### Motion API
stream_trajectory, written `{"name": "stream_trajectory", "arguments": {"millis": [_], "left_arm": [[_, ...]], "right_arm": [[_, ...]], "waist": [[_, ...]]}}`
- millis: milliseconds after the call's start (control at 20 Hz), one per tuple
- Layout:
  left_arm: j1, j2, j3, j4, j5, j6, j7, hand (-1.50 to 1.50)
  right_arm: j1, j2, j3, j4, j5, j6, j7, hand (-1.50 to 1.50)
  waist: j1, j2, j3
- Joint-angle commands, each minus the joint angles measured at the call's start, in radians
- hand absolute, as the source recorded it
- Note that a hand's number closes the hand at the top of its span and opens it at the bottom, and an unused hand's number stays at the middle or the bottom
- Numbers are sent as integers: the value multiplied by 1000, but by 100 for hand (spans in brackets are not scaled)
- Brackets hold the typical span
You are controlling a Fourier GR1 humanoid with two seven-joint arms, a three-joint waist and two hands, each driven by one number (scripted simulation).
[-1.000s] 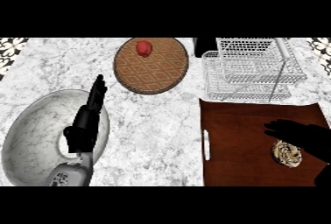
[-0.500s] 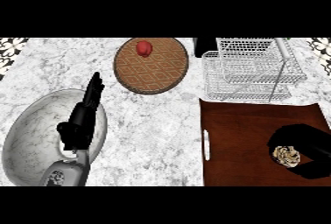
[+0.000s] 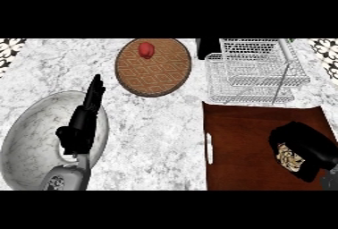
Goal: Pick the cupcake from the tray and place it in the tiered basket
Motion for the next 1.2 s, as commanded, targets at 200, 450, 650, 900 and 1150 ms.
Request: {"name": "stream_trajectory", "arguments": {"millis": [200,450,650,900,1150], "left_arm": [[20,-4,-12,-11,-11,7,13,0],[-25,-5,-9,13,-22,10,34,0],[14,-32,-36,-3,-30,23,30,0],[12,-10,-7,19,-19,10,9,0],[26,-15,-15,-18,-11,1,22,0]], "right_arm": [[-44,223,25,-71,253,151,691,150],[-185,422,82,-225,380,308,1043,150],[-271,490,142,-412,420,454,1249,150],[-463,494,159,-611,348,670,1430,150],[-706,495,71,-667,206,895,1612,150]], "waist": [[13,1,5],[7,3,9],[1,-2,11],[0,0,12],[12,0,12]]}}
